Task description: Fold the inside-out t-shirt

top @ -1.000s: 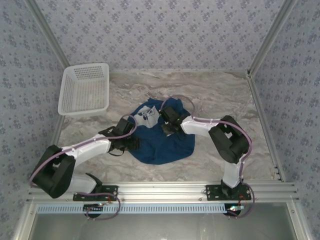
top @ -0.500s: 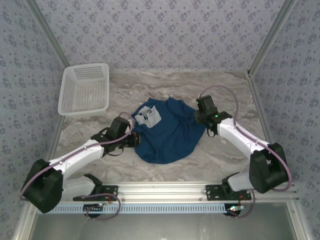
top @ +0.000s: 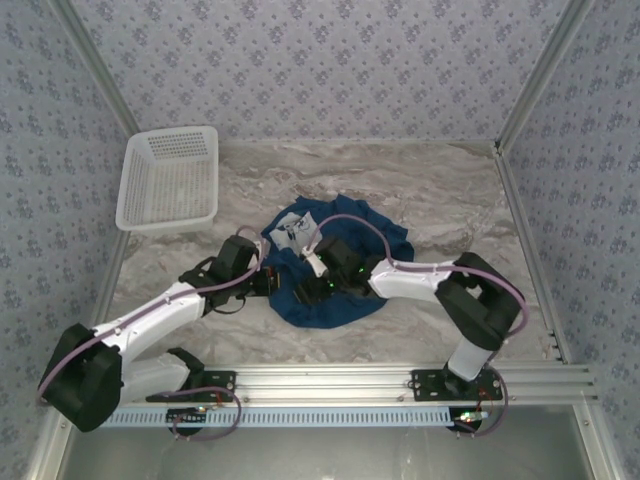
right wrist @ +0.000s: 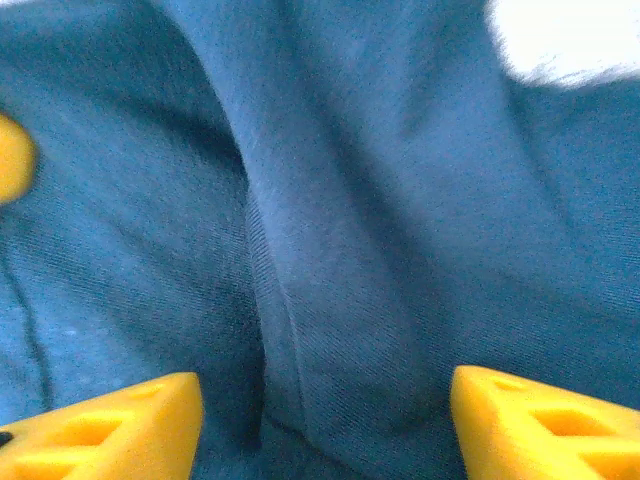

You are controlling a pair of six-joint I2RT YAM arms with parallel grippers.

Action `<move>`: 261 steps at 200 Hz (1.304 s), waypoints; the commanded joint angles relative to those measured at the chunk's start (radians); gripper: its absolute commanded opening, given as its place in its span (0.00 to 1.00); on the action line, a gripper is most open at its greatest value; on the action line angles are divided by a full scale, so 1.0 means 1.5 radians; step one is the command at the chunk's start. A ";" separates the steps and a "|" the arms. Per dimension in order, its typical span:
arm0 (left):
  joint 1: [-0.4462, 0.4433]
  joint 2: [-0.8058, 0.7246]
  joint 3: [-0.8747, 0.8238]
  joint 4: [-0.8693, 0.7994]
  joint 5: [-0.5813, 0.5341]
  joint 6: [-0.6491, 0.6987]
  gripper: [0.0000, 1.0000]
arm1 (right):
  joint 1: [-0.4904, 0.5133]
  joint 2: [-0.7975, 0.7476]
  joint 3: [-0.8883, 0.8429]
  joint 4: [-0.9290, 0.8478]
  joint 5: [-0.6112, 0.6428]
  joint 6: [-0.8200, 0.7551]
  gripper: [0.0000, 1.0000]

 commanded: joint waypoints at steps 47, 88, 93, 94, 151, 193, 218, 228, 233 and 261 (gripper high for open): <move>0.001 -0.018 -0.016 -0.026 -0.016 0.014 0.00 | -0.066 -0.100 -0.020 0.009 -0.050 0.030 0.08; 0.000 0.020 -0.023 -0.020 -0.030 0.014 0.00 | -0.148 -0.199 -0.095 0.078 -0.184 0.110 0.00; -0.001 0.027 -0.021 -0.019 -0.029 0.018 0.00 | -0.156 -0.207 -0.104 0.096 -0.198 0.123 0.00; -0.002 0.029 -0.020 -0.019 -0.028 0.020 0.00 | -0.157 -0.209 -0.106 0.102 -0.202 0.125 0.00; -0.114 -0.041 0.010 0.080 -0.135 0.132 0.45 | -0.171 -0.228 -0.120 0.142 -0.281 0.134 0.00; -0.138 0.056 0.073 0.085 -0.180 0.256 0.67 | -0.180 -0.253 -0.118 0.092 -0.300 0.094 0.00; -0.145 0.129 0.112 0.107 -0.170 0.300 0.74 | -0.190 -0.270 -0.121 0.073 -0.315 0.077 0.00; -0.145 0.157 0.131 0.115 -0.180 0.308 0.74 | -0.192 -0.279 -0.126 0.063 -0.319 0.066 0.00; -0.145 0.170 0.138 0.125 -0.175 0.312 0.72 | -0.194 -0.284 -0.129 0.057 -0.321 0.060 0.00; -0.138 0.221 0.214 0.104 -0.061 0.308 0.30 | -0.214 -0.326 -0.140 -0.022 -0.255 0.026 0.00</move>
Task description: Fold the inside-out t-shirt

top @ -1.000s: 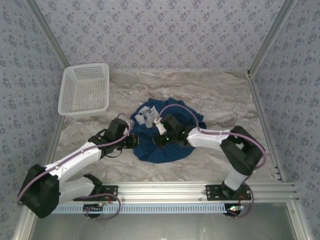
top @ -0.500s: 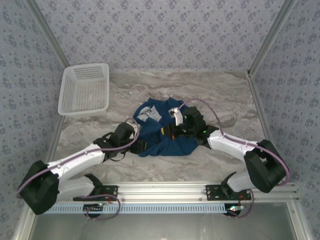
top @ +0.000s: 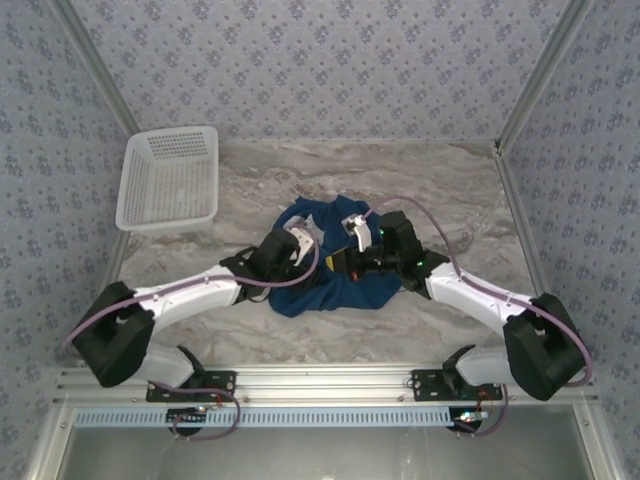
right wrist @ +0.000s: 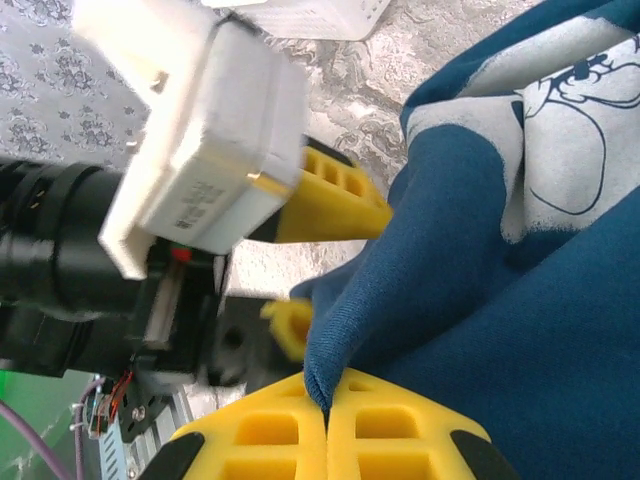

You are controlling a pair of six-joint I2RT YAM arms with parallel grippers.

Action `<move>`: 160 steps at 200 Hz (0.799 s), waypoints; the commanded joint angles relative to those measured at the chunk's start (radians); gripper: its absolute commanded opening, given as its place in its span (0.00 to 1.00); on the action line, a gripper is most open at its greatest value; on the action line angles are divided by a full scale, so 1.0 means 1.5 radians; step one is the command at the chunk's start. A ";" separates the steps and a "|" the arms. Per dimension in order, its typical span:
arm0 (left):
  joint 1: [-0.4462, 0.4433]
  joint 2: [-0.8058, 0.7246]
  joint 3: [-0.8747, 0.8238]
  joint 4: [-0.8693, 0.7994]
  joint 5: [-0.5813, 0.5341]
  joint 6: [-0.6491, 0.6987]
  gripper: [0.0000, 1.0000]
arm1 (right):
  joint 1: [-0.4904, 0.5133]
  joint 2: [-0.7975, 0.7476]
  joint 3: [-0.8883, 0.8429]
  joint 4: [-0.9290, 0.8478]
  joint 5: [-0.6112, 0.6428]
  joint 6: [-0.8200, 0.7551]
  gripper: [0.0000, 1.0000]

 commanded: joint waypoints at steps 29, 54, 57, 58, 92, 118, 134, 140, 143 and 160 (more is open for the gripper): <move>0.059 0.010 0.127 -0.063 0.372 -0.095 0.00 | 0.012 -0.067 0.041 -0.272 0.416 -0.084 0.09; 0.076 0.004 0.132 -0.074 0.448 -0.212 0.00 | 0.043 -0.073 0.044 -0.269 0.450 -0.088 0.26; 0.078 0.004 0.132 -0.074 0.452 -0.220 0.00 | 0.048 -0.075 0.041 -0.263 0.443 -0.088 0.28; 0.079 0.005 0.132 -0.074 0.454 -0.224 0.00 | 0.050 -0.077 0.040 -0.261 0.440 -0.089 0.29; 0.092 0.003 0.133 -0.068 0.485 -0.275 0.00 | 0.082 -0.123 -0.014 -0.174 0.338 -0.083 0.48; 0.094 -0.004 0.139 -0.068 0.491 -0.286 0.00 | 0.106 -0.126 -0.048 -0.120 0.329 -0.066 0.58; 0.095 -0.002 0.140 -0.067 0.488 -0.294 0.00 | 0.127 -0.125 -0.053 -0.119 0.358 -0.063 0.51; 0.096 -0.002 0.141 -0.069 0.484 -0.297 0.00 | 0.138 -0.129 -0.053 -0.121 0.374 -0.063 0.48; 0.097 -0.001 0.142 -0.070 0.483 -0.298 0.00 | 0.144 -0.132 -0.054 -0.122 0.383 -0.063 0.48; 0.099 0.001 0.143 -0.071 0.480 -0.302 0.00 | 0.176 -0.149 -0.054 -0.134 0.426 -0.067 0.47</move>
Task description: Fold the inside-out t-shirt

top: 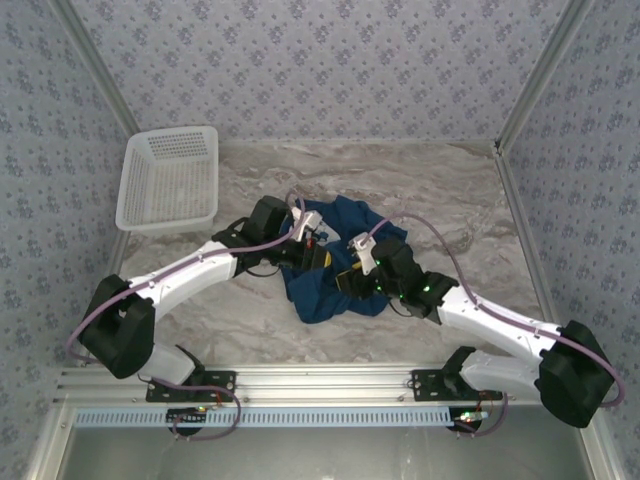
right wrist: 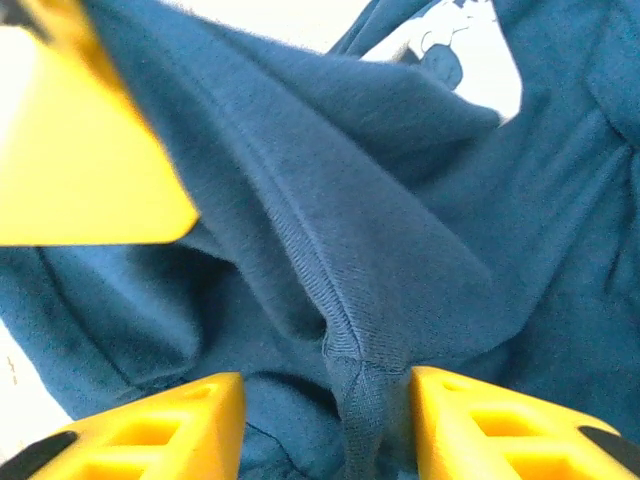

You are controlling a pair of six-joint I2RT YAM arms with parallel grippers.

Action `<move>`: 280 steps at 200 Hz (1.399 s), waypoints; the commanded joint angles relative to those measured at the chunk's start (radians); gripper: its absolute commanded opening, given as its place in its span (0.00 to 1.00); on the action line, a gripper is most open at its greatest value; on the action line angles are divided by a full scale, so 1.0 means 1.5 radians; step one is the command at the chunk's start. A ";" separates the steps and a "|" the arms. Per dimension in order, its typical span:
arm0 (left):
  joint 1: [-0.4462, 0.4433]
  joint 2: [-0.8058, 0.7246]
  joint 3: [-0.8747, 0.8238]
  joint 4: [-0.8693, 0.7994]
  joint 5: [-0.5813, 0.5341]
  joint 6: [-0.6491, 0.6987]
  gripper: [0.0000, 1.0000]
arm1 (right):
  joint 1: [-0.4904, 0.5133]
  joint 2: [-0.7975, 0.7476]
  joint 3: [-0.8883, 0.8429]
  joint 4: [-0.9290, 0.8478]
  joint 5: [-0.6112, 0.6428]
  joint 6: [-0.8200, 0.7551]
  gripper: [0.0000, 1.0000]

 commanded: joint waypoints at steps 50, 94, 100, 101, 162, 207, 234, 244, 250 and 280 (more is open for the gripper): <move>0.013 -0.011 0.023 -0.009 0.013 -0.029 0.00 | 0.136 -0.065 -0.007 0.001 0.159 -0.002 0.46; 0.013 -0.018 0.022 -0.007 0.014 -0.035 0.00 | 0.132 0.002 -0.016 0.056 0.106 0.041 0.35; 0.013 -0.020 0.022 -0.008 0.013 -0.036 0.00 | 0.122 0.013 -0.016 0.062 0.107 0.052 0.34; 0.013 -0.020 0.022 -0.008 0.013 -0.036 0.00 | 0.121 0.015 -0.016 0.064 0.107 0.054 0.33; 0.014 -0.029 0.020 -0.012 0.013 -0.033 0.00 | 0.057 0.119 0.025 0.111 0.124 0.065 0.31; 0.015 -0.033 0.013 -0.013 0.011 -0.024 0.00 | 0.040 0.158 0.046 0.145 0.113 0.064 0.20; 0.024 -0.036 0.009 -0.016 -0.003 -0.022 0.00 | 0.031 0.130 0.059 0.101 0.074 0.054 0.02; 0.030 -0.041 0.008 -0.021 -0.019 -0.019 0.00 | 0.026 0.099 0.058 0.066 0.041 0.050 0.00; 0.034 -0.044 0.007 -0.028 -0.035 -0.013 0.00 | 0.018 0.078 0.057 0.044 0.008 0.049 0.00; 0.045 -0.051 0.012 -0.077 -0.178 0.051 0.00 | -0.046 -0.026 0.059 -0.019 -0.207 0.063 0.00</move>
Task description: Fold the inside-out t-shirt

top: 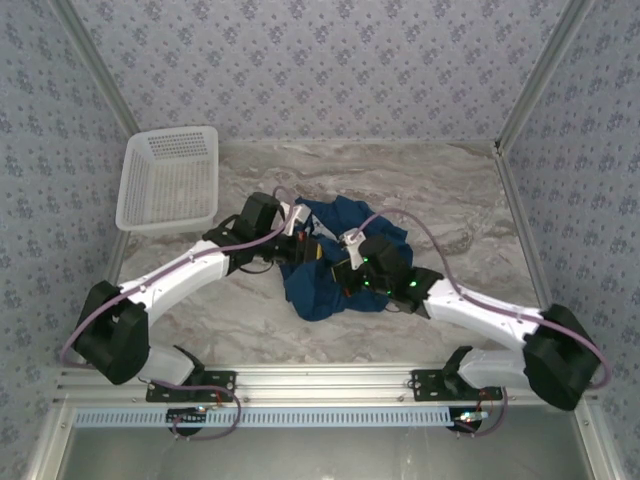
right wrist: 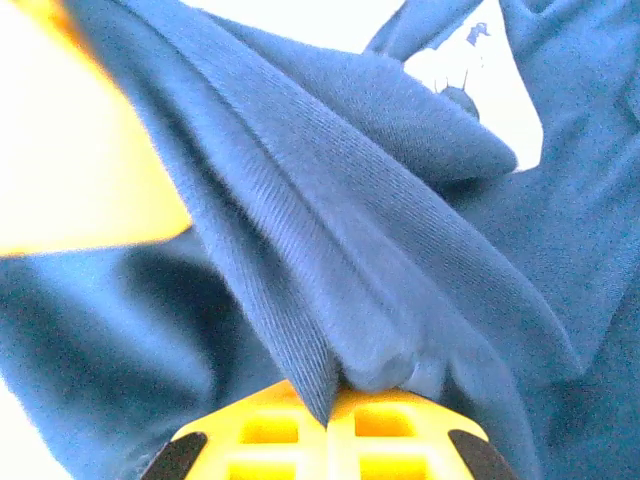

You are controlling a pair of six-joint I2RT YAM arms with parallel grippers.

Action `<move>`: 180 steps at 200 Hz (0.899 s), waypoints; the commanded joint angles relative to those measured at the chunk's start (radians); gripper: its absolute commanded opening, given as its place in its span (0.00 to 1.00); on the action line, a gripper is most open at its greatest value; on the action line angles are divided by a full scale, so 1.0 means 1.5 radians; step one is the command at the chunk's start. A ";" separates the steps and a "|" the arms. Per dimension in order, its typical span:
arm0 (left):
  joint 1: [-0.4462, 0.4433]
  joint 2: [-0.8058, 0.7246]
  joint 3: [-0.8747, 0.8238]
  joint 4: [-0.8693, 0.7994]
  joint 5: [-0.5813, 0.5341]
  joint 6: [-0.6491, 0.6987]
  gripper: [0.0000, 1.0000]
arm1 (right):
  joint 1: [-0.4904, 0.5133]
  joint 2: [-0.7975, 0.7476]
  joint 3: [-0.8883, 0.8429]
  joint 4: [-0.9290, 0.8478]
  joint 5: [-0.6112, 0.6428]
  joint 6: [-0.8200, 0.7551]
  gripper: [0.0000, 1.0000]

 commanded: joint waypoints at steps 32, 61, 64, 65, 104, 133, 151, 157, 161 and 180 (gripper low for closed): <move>0.009 -0.019 0.004 -0.037 -0.225 0.110 0.04 | -0.088 -0.105 0.009 0.069 -0.329 0.093 0.00; 0.010 -0.068 -0.019 -0.016 -0.249 0.113 0.37 | -0.141 -0.087 -0.018 0.209 -0.377 0.190 0.00; 0.009 -0.079 -0.026 -0.010 -0.249 0.113 0.39 | -0.145 -0.083 -0.021 0.226 -0.380 0.197 0.00; 0.009 -0.082 -0.030 -0.008 -0.249 0.113 0.40 | -0.148 -0.082 -0.023 0.231 -0.383 0.197 0.00; -0.008 -0.241 -0.150 0.113 -0.160 0.121 0.64 | -0.170 -0.039 -0.037 0.321 -0.393 0.286 0.00; -0.058 -0.243 -0.149 0.138 -0.089 0.171 0.67 | -0.170 -0.035 -0.038 0.318 -0.385 0.285 0.00; -0.075 -0.201 -0.115 0.110 -0.088 0.193 0.64 | -0.171 -0.038 -0.040 0.316 -0.379 0.285 0.00; -0.076 -0.188 -0.105 0.105 -0.086 0.195 0.61 | -0.170 -0.039 -0.040 0.314 -0.378 0.285 0.00; -0.077 -0.181 -0.100 0.102 -0.082 0.197 0.60 | -0.170 -0.040 -0.041 0.313 -0.377 0.285 0.00; -0.079 -0.153 -0.082 0.098 -0.075 0.203 0.53 | -0.171 -0.043 -0.042 0.307 -0.374 0.282 0.00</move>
